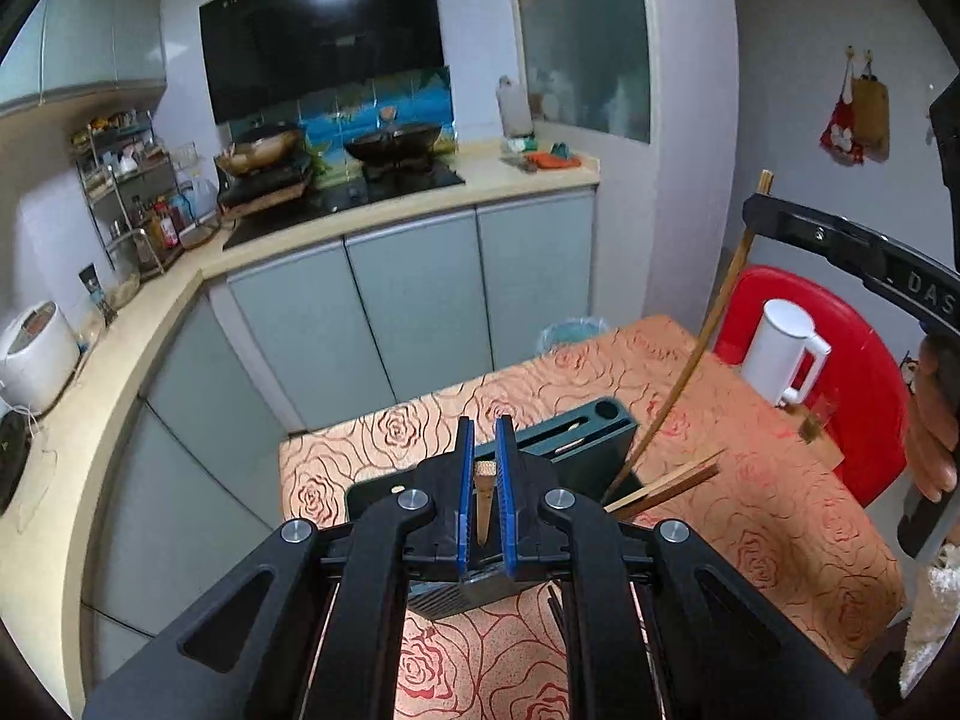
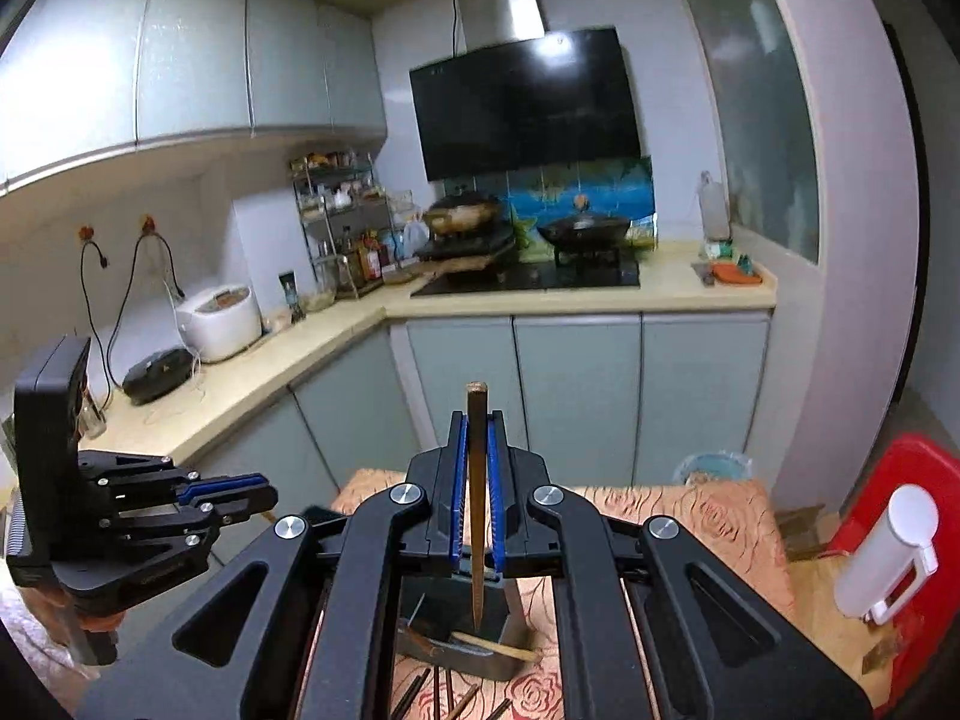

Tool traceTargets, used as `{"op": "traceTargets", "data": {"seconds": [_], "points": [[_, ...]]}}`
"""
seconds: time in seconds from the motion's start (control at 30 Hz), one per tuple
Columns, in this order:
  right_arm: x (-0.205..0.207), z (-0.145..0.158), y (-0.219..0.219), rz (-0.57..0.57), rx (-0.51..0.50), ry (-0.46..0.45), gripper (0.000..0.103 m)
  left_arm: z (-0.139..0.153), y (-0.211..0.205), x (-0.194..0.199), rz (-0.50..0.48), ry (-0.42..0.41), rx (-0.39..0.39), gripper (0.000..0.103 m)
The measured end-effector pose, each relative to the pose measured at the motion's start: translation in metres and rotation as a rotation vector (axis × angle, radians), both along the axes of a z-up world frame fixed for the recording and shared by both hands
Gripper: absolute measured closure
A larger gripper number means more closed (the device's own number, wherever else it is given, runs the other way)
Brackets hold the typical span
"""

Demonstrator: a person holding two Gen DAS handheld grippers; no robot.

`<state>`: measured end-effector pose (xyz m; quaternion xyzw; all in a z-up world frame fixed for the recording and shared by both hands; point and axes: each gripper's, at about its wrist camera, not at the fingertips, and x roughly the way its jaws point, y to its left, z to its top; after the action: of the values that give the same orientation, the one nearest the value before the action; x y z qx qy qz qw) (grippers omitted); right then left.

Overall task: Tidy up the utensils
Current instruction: 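Open the left tool while the right tool opens, releasing both chopsticks into the holder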

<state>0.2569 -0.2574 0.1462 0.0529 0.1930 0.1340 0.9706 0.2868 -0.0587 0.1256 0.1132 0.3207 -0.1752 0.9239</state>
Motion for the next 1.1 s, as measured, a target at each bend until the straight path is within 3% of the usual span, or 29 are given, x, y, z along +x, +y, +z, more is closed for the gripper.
{"op": "traceTargets", "data": {"seconds": [0.27,0.3,0.37,0.4,0.43,0.47,0.53,0.8,1.1], "points": [[0.017,-0.033,0.014,0.018,-0.020,0.078,0.096,-0.026,0.006,0.015,0.034,0.041,-0.019,0.095],[0.017,-0.034,0.014,0.015,-0.020,0.079,0.096,-0.026,0.007,0.016,0.038,0.043,-0.025,0.092],[0.017,-0.035,0.016,0.028,-0.022,0.089,0.093,-0.024,0.011,0.016,0.050,0.037,-0.041,0.077],[0.017,-0.035,0.017,0.029,-0.027,0.087,0.091,-0.021,0.014,0.015,0.057,0.025,-0.052,0.063],[0.015,-0.034,0.018,0.031,-0.031,0.084,0.082,-0.019,0.015,0.014,0.060,0.017,-0.060,0.055],[0.014,-0.033,0.017,0.030,-0.029,0.081,0.067,-0.017,0.018,0.012,0.062,0.006,-0.071,0.052],[0.009,-0.029,0.014,0.005,-0.016,0.057,0.053,-0.012,0.022,0.007,0.067,-0.013,-0.084,0.041],[-0.011,-0.014,0.002,-0.022,-0.017,0.003,0.053,0.002,0.036,-0.022,0.099,-0.097,-0.109,0.022],[-0.061,-0.007,-0.008,-0.046,-0.055,-0.074,0.049,-0.018,0.045,-0.072,0.124,-0.134,-0.098,0.018]]}}
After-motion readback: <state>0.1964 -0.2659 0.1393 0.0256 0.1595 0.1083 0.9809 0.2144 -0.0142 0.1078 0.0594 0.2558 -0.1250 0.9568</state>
